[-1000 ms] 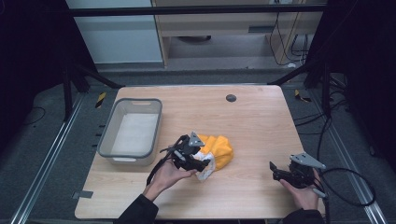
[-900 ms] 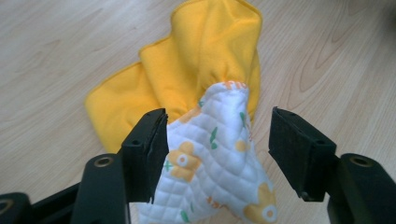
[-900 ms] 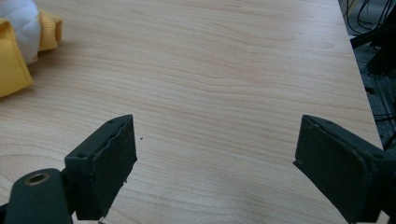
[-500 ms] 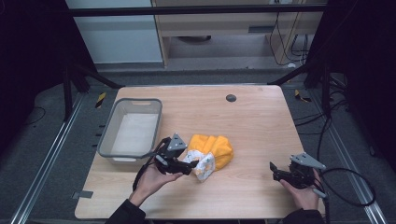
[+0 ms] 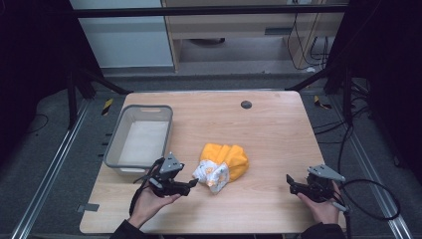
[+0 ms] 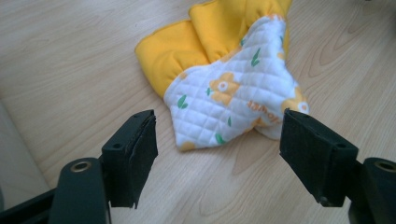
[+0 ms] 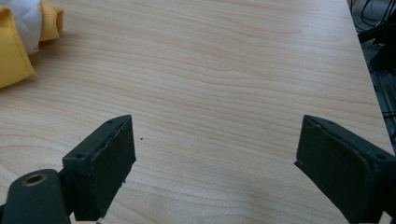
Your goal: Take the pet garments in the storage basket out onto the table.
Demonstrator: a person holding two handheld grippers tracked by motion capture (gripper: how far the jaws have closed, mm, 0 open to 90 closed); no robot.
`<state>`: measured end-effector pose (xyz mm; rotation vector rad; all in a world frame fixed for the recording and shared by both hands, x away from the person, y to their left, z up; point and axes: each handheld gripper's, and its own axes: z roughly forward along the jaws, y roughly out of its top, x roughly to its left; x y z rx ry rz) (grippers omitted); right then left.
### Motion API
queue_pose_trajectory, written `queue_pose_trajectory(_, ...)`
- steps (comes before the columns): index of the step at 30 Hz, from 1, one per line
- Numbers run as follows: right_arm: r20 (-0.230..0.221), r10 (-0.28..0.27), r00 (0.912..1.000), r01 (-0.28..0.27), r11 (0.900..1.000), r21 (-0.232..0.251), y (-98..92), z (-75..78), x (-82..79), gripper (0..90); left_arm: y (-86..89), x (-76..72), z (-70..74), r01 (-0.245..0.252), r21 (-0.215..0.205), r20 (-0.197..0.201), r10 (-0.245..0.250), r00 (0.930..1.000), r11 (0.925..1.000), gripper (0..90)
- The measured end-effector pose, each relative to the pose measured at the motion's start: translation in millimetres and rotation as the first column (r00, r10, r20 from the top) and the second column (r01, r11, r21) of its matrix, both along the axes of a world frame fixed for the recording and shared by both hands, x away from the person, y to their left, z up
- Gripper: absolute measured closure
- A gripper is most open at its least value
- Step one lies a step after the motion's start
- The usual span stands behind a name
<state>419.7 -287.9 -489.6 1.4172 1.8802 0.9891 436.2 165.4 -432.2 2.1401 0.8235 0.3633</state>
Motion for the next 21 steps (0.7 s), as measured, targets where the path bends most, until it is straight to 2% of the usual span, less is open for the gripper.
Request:
queue_pose_trajectory(2,0.0,0.002,1.0,-0.002,1.0,-0.003,0.5,-0.4,0.0,11.4,4.7,-2.1,-2.5,-0.012,-0.006,0.006,0.012,0.9999,0.9999,27.3)
queue_pose_trajectory(7,-0.01,0.008,0.9999,-0.008,1.0,-0.011,1.7,-1.4,0.4,11.0,19.6,-9.3,-11.9,-0.04,-0.012,-0.013,0.04,0.9991,0.9991,26.3)
queue_pose_trajectory(11,-0.018,0.012,0.9998,-0.012,1.0,-0.021,2.7,-2.5,0.5,10.9,31.7,-14.4,-20.1,-0.056,0.005,-0.021,0.056,0.9982,0.9984,24.6)
queue_pose_trajectory(21,-0.037,0.014,0.9992,-0.015,0.999,-0.035,4.4,-4.7,1.1,9.9,69.9,-22.2,-38.0,-0.129,0.019,-0.048,0.13,0.9904,0.9915,22.3)
